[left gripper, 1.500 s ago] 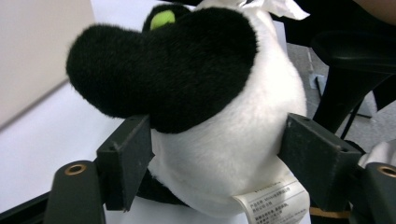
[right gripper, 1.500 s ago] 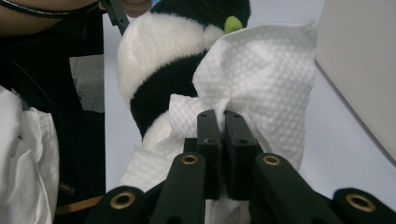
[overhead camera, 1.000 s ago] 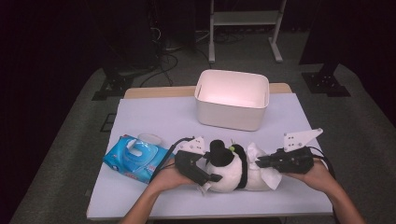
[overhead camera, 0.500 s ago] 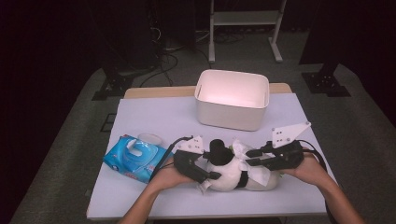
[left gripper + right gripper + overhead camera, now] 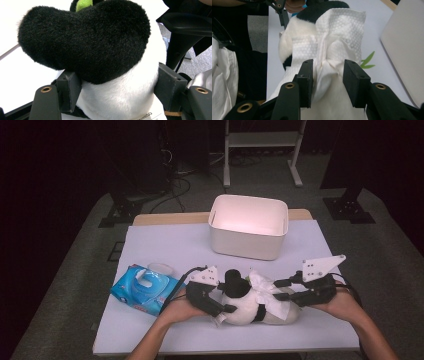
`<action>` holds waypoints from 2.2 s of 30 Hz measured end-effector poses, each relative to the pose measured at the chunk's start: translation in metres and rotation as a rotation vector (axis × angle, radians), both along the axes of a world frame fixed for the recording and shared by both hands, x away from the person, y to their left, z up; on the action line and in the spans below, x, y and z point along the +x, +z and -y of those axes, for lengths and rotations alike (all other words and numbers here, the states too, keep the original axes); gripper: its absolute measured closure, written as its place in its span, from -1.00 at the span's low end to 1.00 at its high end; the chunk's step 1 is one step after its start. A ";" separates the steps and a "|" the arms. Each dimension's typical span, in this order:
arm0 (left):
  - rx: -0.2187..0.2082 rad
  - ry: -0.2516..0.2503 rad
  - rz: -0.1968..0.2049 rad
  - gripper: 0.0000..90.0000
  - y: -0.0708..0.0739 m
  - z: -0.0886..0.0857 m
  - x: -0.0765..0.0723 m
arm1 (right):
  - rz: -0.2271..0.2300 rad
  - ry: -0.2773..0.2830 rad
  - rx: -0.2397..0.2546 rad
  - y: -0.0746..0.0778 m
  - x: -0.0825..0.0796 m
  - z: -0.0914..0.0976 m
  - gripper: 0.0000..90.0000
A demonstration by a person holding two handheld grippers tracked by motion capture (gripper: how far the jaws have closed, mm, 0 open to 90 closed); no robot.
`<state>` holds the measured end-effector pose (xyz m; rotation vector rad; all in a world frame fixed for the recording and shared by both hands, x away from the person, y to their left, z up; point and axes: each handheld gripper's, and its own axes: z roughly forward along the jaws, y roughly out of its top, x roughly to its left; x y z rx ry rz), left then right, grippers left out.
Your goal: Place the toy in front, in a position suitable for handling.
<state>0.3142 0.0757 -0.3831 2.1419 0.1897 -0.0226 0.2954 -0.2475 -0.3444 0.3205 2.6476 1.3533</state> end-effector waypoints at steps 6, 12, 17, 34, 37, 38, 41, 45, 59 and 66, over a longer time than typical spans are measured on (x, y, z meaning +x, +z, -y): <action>0.008 -0.017 0.029 -0.32 0.002 0.002 -0.003 | 0.011 0.034 0.022 -0.006 0.008 -0.022 0.36; 0.018 -0.013 0.031 -0.32 0.002 0.001 -0.004 | 0.021 0.065 0.017 -0.002 0.009 -0.033 0.78; 0.011 -0.011 0.029 -0.30 0.001 -0.002 -0.002 | 0.033 0.042 -0.083 0.002 0.005 -0.021 0.82; -0.004 -0.041 0.085 -0.22 0.007 0.010 -0.010 | 0.025 0.086 -0.024 0.018 0.009 -0.040 0.83; 0.012 -0.038 0.089 -0.22 0.007 0.009 -0.010 | 0.036 0.101 -0.033 0.024 0.011 -0.053 0.83; 0.009 -0.036 0.081 -0.22 0.006 0.007 -0.010 | 0.035 0.099 -0.042 0.023 0.011 -0.055 0.83; 0.011 -0.032 0.072 -0.22 0.003 0.005 -0.009 | 0.021 0.089 -0.055 0.017 0.011 -0.050 0.83; -0.002 -0.026 0.059 -0.21 0.001 0.003 -0.007 | -0.015 0.061 -0.055 0.005 0.008 -0.033 0.83; -0.005 -0.036 0.087 -0.17 0.005 0.009 -0.010 | 0.018 0.095 0.014 0.021 0.010 -0.055 0.83; -0.027 -0.031 0.071 -0.15 0.002 0.005 -0.009 | -0.023 0.065 -0.010 0.011 0.010 -0.041 0.83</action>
